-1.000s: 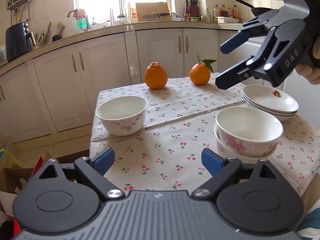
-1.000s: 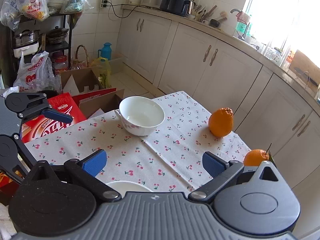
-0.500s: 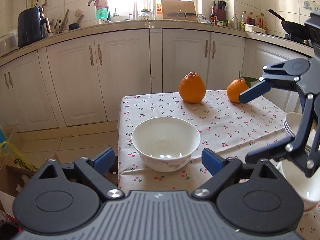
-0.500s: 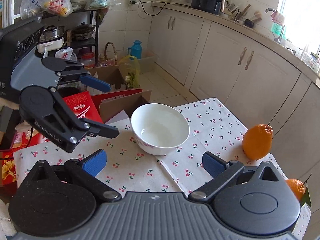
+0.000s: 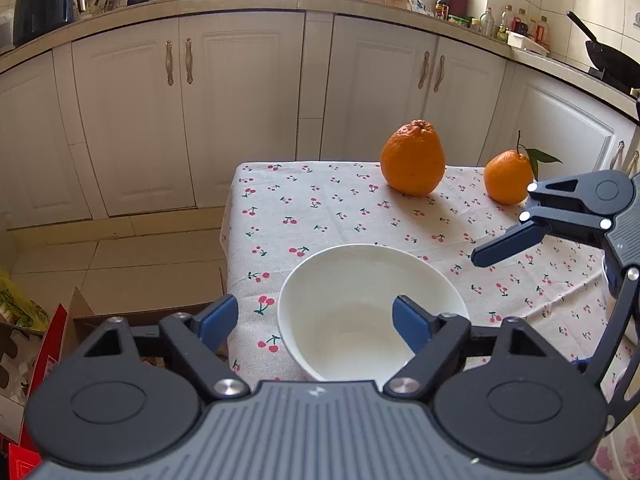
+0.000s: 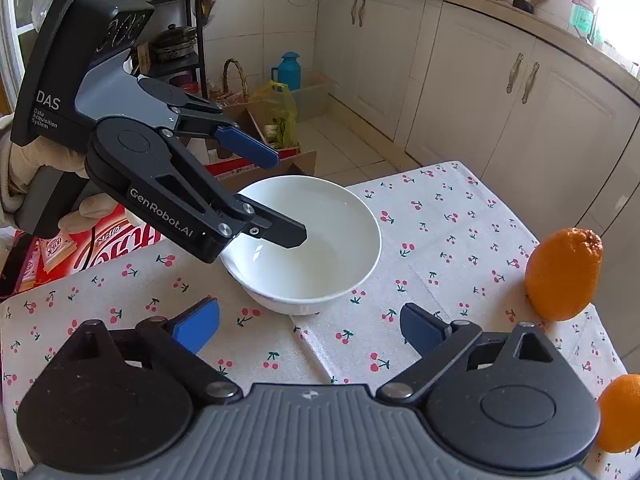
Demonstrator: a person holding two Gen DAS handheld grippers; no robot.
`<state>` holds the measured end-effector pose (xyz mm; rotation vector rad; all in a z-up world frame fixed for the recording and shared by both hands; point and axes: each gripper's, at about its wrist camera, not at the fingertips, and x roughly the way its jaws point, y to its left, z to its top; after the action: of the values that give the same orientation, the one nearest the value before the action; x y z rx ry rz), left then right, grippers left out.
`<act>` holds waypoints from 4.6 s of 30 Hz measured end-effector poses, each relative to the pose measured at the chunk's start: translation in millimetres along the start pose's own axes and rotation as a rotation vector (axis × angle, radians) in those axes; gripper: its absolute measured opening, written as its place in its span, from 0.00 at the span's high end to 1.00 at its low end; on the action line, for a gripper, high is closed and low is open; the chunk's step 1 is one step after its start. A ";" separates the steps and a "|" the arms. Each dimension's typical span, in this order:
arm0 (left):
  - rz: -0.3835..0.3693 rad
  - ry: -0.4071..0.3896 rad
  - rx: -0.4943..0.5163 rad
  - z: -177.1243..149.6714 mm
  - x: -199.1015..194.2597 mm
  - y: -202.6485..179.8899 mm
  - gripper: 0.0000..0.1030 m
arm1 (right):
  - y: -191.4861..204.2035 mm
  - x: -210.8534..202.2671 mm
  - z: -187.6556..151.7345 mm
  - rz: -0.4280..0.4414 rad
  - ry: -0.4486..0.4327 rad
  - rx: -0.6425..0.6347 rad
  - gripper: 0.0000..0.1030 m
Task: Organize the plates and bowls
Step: 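Grasp the rim of the pink-patterned white bowl with the left tool, then carry the held bowl with the left tool over the nested bowls, then lower the bowl onto the nested bowls and open the left tool, then grip the three-bowl stack from opposite sides with both tools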
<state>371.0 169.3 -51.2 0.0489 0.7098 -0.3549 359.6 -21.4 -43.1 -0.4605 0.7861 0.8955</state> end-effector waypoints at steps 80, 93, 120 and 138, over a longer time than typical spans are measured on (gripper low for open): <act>-0.192 -0.034 0.181 -12.7 -100.9 -149.2 0.54 | 70.8 -165.5 -81.1 -0.081 -0.040 0.064 0.30; -0.225 -0.001 0.191 -33.4 -102.2 -182.1 0.53 | 80.7 -180.2 -118.9 -0.083 -0.028 0.121 0.30; -0.239 0.049 0.176 -47.5 -85.4 -185.0 0.49 | 75.1 -170.4 -135.6 -0.032 -0.015 0.164 0.19; -0.204 -0.161 0.286 -59.1 -138.2 -182.7 0.01 | 85.4 -175.9 -146.1 -0.070 -0.070 0.191 0.00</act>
<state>175.7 49.2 6.9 0.2173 0.5012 -0.6474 161.9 -159.3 -4.4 -0.2853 0.7782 0.7588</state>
